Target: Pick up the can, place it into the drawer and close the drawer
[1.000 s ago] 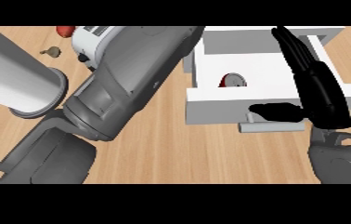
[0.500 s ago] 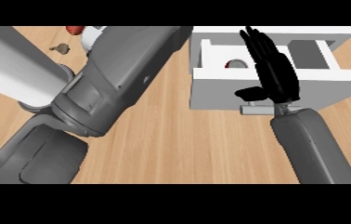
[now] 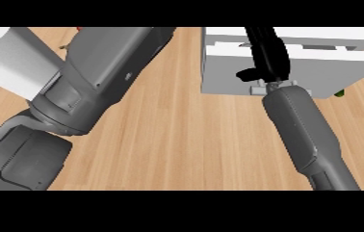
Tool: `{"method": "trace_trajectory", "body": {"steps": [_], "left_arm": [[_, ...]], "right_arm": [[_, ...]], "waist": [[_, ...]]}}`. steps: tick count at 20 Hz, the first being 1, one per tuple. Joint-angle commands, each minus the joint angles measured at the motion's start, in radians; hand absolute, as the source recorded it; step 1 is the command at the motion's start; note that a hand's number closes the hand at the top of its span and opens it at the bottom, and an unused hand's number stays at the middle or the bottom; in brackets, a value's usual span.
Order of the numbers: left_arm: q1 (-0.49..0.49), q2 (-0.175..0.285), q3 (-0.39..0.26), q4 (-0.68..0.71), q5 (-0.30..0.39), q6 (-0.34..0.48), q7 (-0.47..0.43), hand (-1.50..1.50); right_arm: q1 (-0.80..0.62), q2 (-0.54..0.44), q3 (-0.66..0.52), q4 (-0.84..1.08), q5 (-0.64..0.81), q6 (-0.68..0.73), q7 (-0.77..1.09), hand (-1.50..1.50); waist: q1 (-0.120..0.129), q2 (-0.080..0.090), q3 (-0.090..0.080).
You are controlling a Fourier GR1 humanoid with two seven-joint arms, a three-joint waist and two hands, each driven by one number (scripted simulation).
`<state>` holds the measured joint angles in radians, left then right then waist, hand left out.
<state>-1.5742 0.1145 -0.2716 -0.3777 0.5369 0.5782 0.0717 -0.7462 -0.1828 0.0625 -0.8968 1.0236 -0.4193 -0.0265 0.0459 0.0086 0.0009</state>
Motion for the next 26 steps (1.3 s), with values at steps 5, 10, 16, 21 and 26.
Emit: {"method": "trace_trajectory", "body": {"steps": [5,10,16,21,26], "left_arm": [[0.086,0.057,-0.003,-0.109,-0.012,-0.022,0.046,-1.50],[0.136,0.078,-0.023,-0.177,-0.027,-0.045,0.060,-1.50],[0.185,0.149,-0.033,-0.260,-0.034,-0.067,0.129,-1.50],[0.260,0.155,-0.041,-0.340,-0.031,-0.077,0.132,-1.50],[0.299,0.154,-0.049,-0.413,-0.031,-0.061,0.146,-1.50]], "right_arm": [[-0.190,0.026,-0.080,0.305,0.043,-0.207,-0.021,-1.50],[-0.286,-0.027,-0.129,0.434,0.032,-0.248,-0.067,-1.50],[-0.377,-0.023,-0.133,0.514,0.063,-0.280,-0.057,-1.50],[-0.448,-0.036,-0.176,0.544,0.026,-0.238,-0.075,-1.50],[-0.459,0.006,-0.251,0.529,-0.069,-0.232,-0.157,-1.50]], "waist": [[0.028,0.002,0.000],[0.052,0.010,0.001],[0.065,0.007,0.000],[0.074,0.009,0.000],[0.086,0.005,0.002]]}}
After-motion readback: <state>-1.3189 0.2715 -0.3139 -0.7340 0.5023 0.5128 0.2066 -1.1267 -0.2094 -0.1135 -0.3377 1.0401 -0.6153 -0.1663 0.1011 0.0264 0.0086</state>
